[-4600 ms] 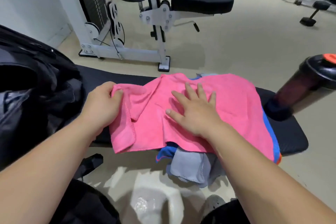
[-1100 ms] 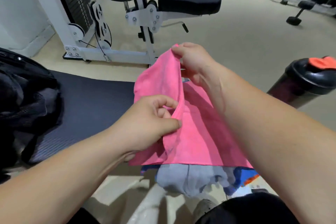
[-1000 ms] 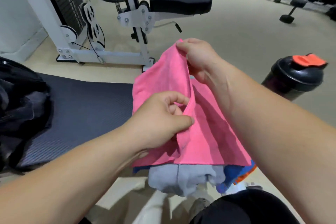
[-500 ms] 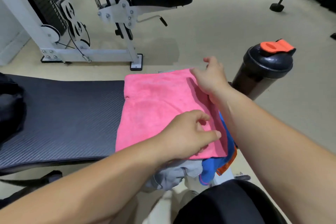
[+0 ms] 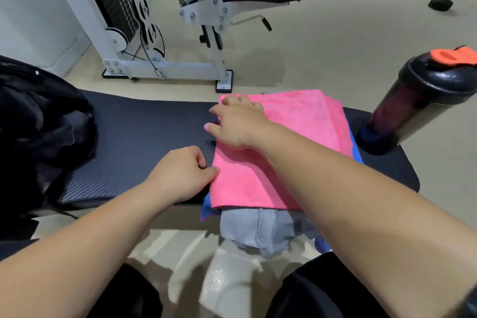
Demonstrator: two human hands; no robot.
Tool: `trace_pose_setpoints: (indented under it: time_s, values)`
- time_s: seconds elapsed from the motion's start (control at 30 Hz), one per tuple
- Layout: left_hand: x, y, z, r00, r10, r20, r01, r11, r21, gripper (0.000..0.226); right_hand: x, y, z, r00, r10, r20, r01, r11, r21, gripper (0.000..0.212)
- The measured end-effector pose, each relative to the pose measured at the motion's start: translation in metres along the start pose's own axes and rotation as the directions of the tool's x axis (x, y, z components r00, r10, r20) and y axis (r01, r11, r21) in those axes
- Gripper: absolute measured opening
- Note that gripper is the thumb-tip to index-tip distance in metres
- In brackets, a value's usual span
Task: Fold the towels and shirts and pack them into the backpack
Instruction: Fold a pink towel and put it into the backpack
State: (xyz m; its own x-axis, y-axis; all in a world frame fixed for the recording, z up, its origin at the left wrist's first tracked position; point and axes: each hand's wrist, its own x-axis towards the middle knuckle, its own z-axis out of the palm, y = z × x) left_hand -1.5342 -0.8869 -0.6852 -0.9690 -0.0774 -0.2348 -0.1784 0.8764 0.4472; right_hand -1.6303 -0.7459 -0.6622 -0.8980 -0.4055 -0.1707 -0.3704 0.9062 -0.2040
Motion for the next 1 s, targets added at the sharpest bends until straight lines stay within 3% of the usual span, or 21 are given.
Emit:
trace_pose_setpoints:
  time_s: [0.13,0.33,0.43,0.53,0.6,0.77,0.9,1.0]
  values:
    - [-0.003,0.002,0.012,0.998,0.060,0.015,-0.060,0.998,0.016,0.034,0.016,0.000,0.013,0.981,0.121,0.154,-0.118,0.993,-0.028,0.061]
    - [-0.008,0.003,0.018,0.995,0.096,0.031,-0.094,0.993,-0.070,0.022,0.021,-0.003,0.021,0.983,0.156,0.092,-0.143,0.981,-0.128,0.066]
    - [-0.011,-0.001,0.010,0.994,0.086,0.060,-0.068,0.965,-0.255,0.022,0.021,-0.004,0.017,0.988,0.152,-0.022,-0.153,0.988,-0.038,0.067]
    - [-0.017,-0.006,-0.002,0.989,0.076,0.123,-0.002,0.857,-0.515,0.030,0.023,-0.009,0.011,0.962,0.132,-0.238,-0.123,0.991,0.051,0.067]
    - [-0.019,-0.012,-0.014,0.985,0.089,0.149,0.019,0.800,-0.599,0.031,0.028,-0.018,0.007,0.947,0.118,-0.300,-0.101,0.992,0.072,0.067]
    - [-0.020,-0.041,-0.065,0.962,0.189,0.199,-0.079,0.884,-0.460,0.028,0.051,-0.066,0.005,0.959,0.077,-0.272,-0.051,0.993,0.103,0.068]
    - [-0.014,-0.077,-0.094,0.976,0.145,0.163,-0.127,0.985,-0.114,0.026,0.068,-0.108,0.022,0.998,0.013,-0.057,-0.002,0.982,0.191,0.079]
    - [-0.010,-0.107,-0.101,0.991,0.025,0.132,-0.050,0.981,0.190,0.024,0.079,-0.132,0.038,0.998,-0.034,0.044,0.024,0.976,0.216,0.081]
